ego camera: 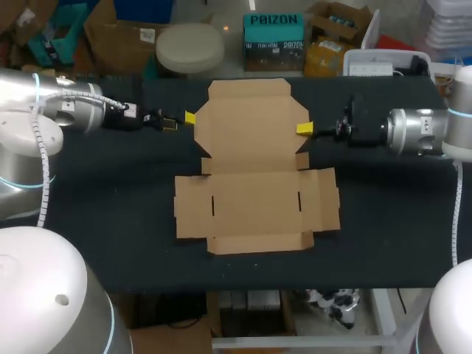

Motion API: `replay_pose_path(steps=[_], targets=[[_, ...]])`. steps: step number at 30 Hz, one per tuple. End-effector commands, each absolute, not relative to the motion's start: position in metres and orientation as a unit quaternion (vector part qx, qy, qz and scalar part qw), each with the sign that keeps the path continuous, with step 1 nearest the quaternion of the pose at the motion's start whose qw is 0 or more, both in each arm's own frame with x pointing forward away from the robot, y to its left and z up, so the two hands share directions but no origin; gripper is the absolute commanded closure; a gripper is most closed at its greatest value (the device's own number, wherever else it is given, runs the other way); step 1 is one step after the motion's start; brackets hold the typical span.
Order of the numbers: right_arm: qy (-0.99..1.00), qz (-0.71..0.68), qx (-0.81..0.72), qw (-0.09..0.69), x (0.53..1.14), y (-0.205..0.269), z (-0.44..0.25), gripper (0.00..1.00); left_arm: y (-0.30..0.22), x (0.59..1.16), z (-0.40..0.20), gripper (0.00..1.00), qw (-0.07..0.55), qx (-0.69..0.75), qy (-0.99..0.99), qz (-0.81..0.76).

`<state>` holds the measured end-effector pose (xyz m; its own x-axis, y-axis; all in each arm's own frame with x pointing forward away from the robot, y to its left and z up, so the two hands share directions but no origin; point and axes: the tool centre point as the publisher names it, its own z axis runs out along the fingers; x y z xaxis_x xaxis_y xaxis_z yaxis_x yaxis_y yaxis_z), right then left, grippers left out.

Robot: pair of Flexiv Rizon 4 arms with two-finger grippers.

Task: Assemble the packaging by folding the flat box into shape, placing the metal phone stand inside, and closing the box properly

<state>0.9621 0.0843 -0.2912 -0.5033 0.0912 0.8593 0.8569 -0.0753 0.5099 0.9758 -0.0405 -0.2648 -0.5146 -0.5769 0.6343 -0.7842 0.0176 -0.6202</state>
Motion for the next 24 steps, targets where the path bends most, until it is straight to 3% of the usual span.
replay_pose_path(steps=[1, 4, 7, 24], targets=[[-0.605, -0.622, -0.387, 0.313, 0.964, 0.083, -0.293, 1.00, -0.040, 0.975, -0.264, 0.00, 0.102, 0.482, -0.707, 0.507], [-0.605, -0.622, -0.387, 0.313, 0.964, 0.083, -0.293, 1.00, -0.040, 0.975, -0.264, 0.00, 0.102, 0.482, -0.707, 0.507], [-0.606, -0.634, -0.369, 0.308, 0.968, 0.087, -0.291, 1.00, -0.043, 0.978, -0.267, 0.00, 0.148, 0.437, -0.707, 0.536], [-0.607, -0.665, -0.327, 0.286, 0.967, 0.087, -0.269, 1.00, -0.074, 0.994, -0.249, 0.00, 0.162, 0.309, -0.721, 0.599]])
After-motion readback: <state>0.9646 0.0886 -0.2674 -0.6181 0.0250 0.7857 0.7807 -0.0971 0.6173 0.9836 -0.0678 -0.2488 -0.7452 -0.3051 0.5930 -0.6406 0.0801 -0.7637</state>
